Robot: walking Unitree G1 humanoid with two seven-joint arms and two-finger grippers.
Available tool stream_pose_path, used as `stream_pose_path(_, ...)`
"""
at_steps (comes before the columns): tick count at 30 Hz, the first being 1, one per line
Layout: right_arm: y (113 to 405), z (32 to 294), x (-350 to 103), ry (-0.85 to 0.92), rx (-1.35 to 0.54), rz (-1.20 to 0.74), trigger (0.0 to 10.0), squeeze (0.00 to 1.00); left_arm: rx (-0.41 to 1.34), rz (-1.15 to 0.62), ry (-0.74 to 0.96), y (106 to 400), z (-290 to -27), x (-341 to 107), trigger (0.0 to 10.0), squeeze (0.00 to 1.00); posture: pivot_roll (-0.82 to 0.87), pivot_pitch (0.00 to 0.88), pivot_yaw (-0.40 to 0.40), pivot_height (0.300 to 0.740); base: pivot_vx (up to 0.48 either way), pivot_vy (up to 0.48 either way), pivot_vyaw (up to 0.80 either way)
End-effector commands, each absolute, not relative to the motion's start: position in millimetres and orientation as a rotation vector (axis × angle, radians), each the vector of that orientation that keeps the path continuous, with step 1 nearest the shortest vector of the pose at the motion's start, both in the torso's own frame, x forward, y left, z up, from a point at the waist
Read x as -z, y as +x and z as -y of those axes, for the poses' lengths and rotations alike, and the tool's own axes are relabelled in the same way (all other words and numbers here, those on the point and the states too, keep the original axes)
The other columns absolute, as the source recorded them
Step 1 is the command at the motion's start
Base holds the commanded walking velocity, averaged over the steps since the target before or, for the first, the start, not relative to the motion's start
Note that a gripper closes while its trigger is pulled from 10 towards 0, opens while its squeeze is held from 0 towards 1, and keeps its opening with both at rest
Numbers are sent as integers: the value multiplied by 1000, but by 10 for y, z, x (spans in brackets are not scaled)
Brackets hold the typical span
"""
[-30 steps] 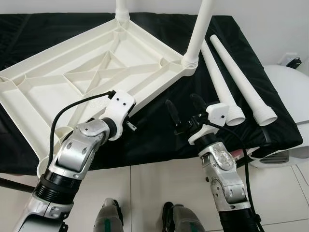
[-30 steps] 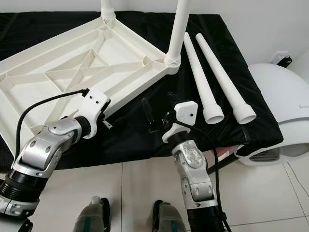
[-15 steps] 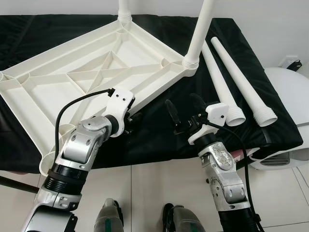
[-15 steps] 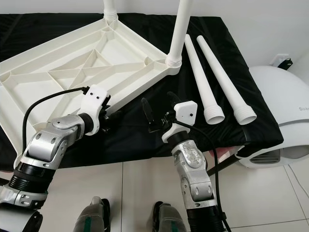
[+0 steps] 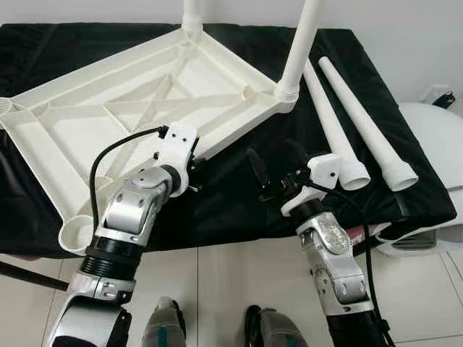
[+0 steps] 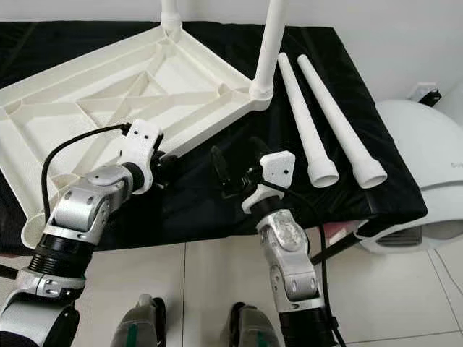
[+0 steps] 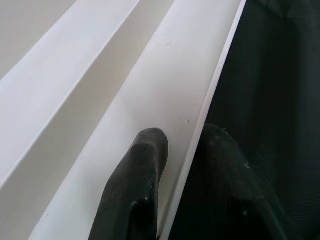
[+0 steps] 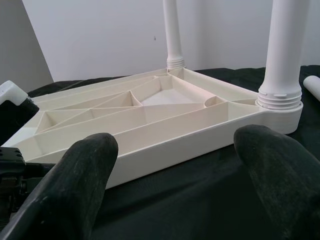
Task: Building children table
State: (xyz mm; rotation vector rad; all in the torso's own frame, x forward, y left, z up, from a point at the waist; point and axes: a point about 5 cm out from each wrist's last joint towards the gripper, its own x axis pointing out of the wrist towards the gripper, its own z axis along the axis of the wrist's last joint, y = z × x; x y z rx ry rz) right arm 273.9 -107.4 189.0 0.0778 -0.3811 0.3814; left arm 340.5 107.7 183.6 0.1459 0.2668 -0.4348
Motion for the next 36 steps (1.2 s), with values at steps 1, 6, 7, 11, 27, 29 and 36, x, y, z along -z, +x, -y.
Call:
stream_pose_path(1, 2739, 1057, -1873, 72, -380, 378, 10000, 0, 164, -279, 120, 3493, -1187, -1756, 0, 0, 79, 166, -1, 740, 0, 0, 0)
stream_pose_path(6, 2739, 1060, -1877, 71, -376, 379, 10000, 0, 54, -267, 50, 3556, -1197, -1773, 0, 0, 78, 169, -1, 740, 0, 0, 0)
stream_pose_path(7, 2741, 1060, -1879, 71, -374, 380, 10000, 0, 10, -259, 28, 3581, -1210, -1781, 0, 0, 79, 171, -1, 740, 0, 0, 0)
stream_pose_path(11, 2744, 1058, -1882, 72, -372, 382, 10000, 0, -63, -243, -14, 3633, -1224, -1806, 0, 0, 79, 172, -2, 740, 0, 0, 0)
stream_pose_path(27, 2731, 1081, -1904, 76, -333, 395, 10000, 0, -40, -223, -39, 3915, -877, -1919, 0, 0, 54, 179, 30, 740, 0, 0, 0)
stream_pose_path(29, 2714, 1087, -1900, 76, -320, 396, 10000, 0, -10, -223, -34, 3938, -760, -1923, 0, 0, 46, 181, 40, 740, 0, 0, 0)
stream_pose_path(36, 2698, 1089, -1897, 77, -306, 397, 10000, 0, 64, -241, 6, 3957, -533, -1900, 0, 0, 44, 183, 47, 740, 0, 0, 0)
